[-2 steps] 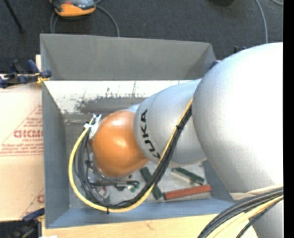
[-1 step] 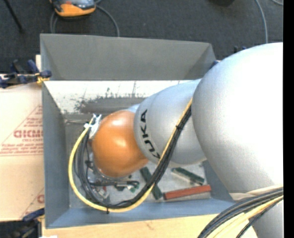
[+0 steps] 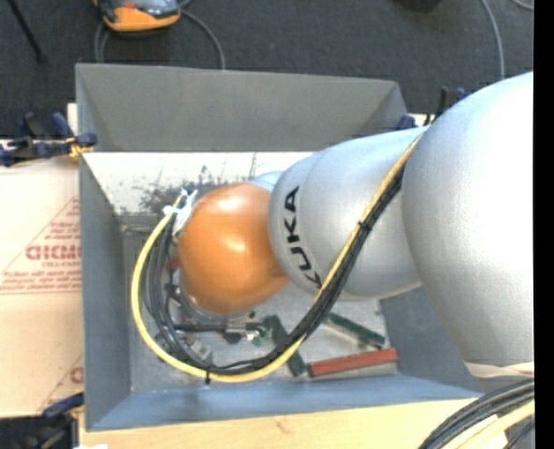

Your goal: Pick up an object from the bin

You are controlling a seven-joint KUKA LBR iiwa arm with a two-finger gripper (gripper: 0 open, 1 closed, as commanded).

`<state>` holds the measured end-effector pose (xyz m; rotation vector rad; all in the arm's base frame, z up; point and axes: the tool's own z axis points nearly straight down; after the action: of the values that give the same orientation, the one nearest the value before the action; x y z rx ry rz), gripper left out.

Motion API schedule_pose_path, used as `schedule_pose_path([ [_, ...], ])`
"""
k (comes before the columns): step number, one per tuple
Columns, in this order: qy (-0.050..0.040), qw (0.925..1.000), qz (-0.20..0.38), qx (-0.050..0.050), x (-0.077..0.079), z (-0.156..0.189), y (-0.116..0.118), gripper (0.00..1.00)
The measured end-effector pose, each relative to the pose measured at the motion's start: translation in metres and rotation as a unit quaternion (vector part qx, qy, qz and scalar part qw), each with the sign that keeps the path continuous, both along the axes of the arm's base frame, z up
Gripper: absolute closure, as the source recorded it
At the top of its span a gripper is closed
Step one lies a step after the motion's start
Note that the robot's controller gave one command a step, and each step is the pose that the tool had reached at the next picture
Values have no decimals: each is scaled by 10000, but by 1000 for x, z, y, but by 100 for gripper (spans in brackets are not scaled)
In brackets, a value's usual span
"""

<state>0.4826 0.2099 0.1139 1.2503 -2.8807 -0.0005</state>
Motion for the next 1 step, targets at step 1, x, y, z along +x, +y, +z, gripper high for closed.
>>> schedule_pose_path([
  [1,-22,10000,-16,8,4,43,0,100],
])
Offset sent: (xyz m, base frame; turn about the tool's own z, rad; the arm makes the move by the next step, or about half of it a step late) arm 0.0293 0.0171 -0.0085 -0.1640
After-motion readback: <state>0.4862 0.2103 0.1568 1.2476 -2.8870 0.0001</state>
